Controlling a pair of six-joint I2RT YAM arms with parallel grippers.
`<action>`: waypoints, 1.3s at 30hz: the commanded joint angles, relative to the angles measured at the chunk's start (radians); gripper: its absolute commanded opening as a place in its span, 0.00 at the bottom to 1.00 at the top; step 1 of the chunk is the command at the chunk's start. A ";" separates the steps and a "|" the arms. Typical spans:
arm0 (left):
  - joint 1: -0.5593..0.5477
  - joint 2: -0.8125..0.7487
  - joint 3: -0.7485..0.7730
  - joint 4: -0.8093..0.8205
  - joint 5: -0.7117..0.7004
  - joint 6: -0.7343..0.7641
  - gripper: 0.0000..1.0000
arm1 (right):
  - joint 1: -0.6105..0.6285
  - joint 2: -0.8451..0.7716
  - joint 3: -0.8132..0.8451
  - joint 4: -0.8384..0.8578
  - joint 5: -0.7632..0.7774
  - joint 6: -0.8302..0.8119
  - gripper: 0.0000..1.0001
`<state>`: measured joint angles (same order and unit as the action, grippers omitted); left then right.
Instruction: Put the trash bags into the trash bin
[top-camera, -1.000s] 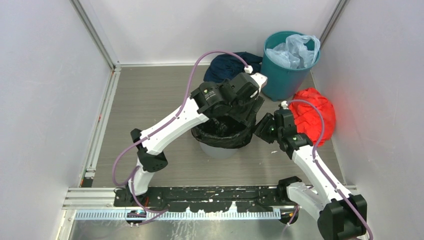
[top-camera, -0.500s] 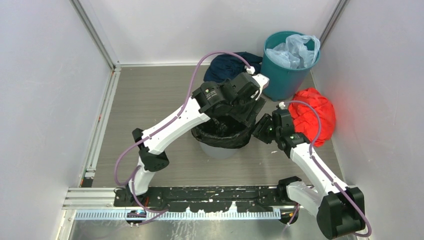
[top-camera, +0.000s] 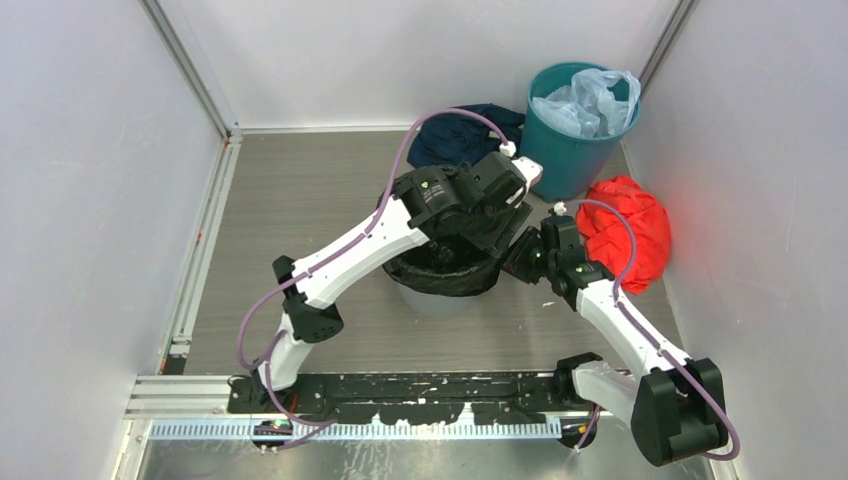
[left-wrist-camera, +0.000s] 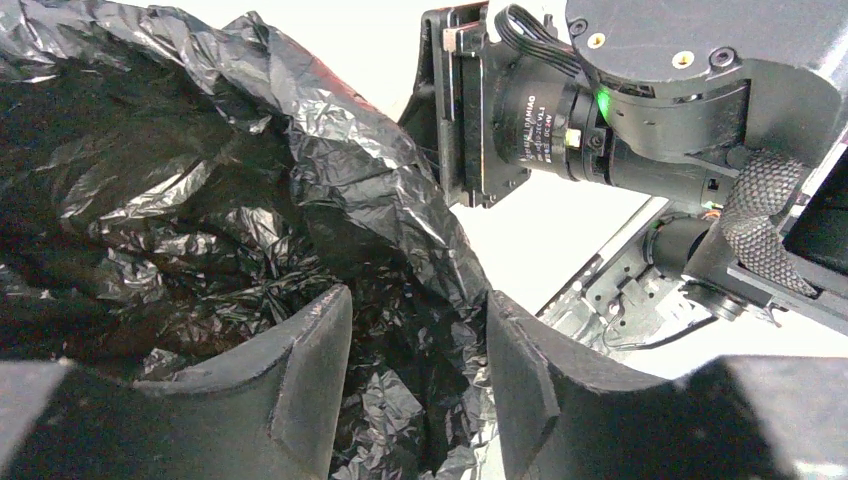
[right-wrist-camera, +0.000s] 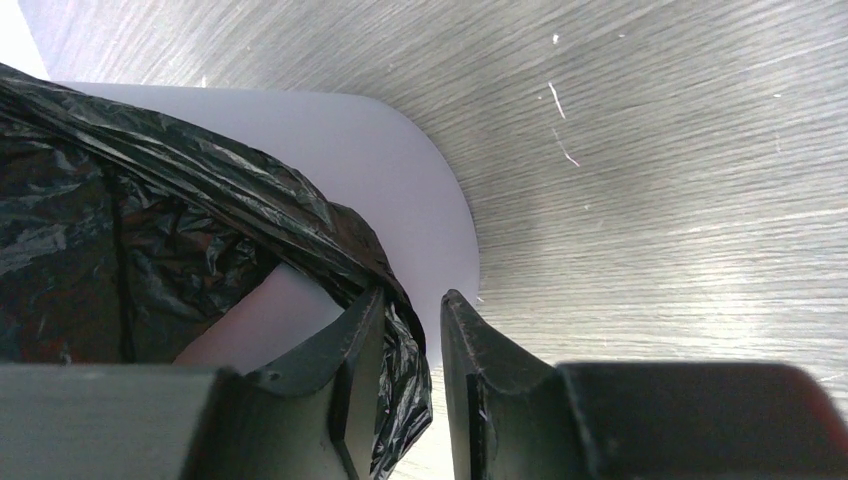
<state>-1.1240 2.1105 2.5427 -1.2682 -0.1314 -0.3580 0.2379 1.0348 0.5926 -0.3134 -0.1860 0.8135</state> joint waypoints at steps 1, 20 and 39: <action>0.001 0.000 0.012 -0.014 -0.033 0.021 0.47 | -0.004 0.003 0.010 0.092 -0.028 0.028 0.32; 0.034 -0.034 -0.042 0.017 -0.024 0.011 0.31 | -0.003 0.100 -0.068 0.212 -0.047 0.052 0.02; 0.067 -0.079 -0.085 0.036 -0.024 0.012 0.31 | -0.003 0.279 -0.076 0.378 -0.122 0.081 0.01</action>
<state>-1.0771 2.0911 2.4699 -1.2366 -0.1295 -0.3592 0.2379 1.3308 0.5159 0.0135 -0.2913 0.8940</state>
